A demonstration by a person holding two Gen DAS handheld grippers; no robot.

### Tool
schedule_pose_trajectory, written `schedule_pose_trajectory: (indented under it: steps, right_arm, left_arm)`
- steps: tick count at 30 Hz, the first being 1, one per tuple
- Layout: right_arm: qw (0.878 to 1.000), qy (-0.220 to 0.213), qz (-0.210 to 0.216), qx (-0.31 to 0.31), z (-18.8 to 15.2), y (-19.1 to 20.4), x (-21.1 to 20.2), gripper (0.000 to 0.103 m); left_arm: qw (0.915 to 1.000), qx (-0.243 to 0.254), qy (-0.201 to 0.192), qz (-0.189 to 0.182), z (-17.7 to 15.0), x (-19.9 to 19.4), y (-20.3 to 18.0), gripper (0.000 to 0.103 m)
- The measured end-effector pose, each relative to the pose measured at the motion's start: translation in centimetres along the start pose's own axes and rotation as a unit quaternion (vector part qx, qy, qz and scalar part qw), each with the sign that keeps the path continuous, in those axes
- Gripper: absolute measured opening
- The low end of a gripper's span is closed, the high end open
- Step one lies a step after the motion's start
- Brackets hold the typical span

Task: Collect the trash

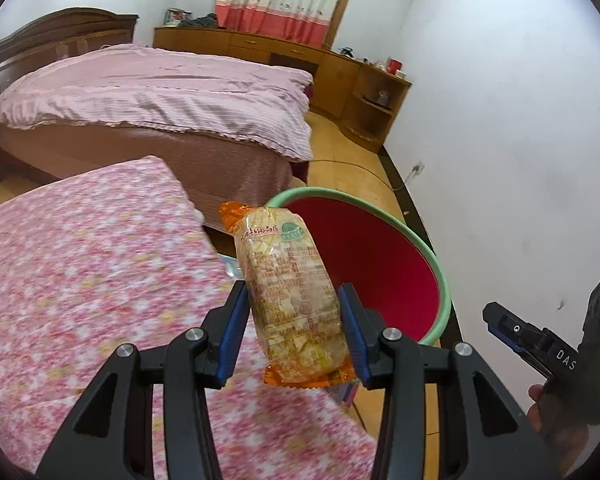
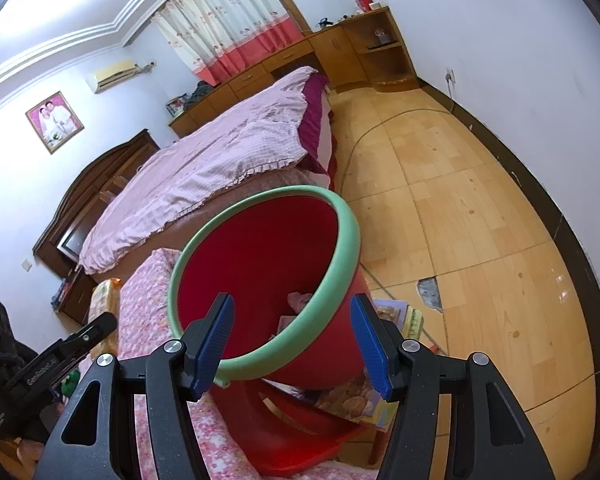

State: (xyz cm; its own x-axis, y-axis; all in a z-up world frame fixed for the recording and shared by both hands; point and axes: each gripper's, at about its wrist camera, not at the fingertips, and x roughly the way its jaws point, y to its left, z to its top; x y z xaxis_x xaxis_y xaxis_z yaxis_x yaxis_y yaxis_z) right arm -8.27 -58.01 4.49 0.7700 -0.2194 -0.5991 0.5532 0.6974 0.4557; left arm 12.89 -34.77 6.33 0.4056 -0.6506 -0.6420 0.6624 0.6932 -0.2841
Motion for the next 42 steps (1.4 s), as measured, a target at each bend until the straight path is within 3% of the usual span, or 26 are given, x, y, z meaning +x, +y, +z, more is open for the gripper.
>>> schedule_pose_trajectory:
  steps: [11,18,31,42]
  right_arm:
    - [1.000,-0.002,-0.007,0.023,0.8,-2.1,0.1,0.062]
    - [1.000,0.002,-0.007,0.022,0.7,-2.0,0.2,0.062]
    - [1.000,-0.005,0.000,0.001,0.0,-0.1,-1.1,0.062]
    - [0.998,-0.002,0.038,-0.048,-1.9,4.4,-3.0,0.062]
  left_arm:
    - [0.9986,0.039,0.036,0.005,-0.3,5.5,-2.9,0.046]
    - [0.9977,0.057,0.035,0.014,-0.7,6.1,-3.6,0.056]
    - [0.9987,0.031,0.019,0.036,-1.2,1.3,-1.9,0.056]
    - [0.9965,-0.001,-0.012,0.082,-3.3,-5.9,1.6,0.056]
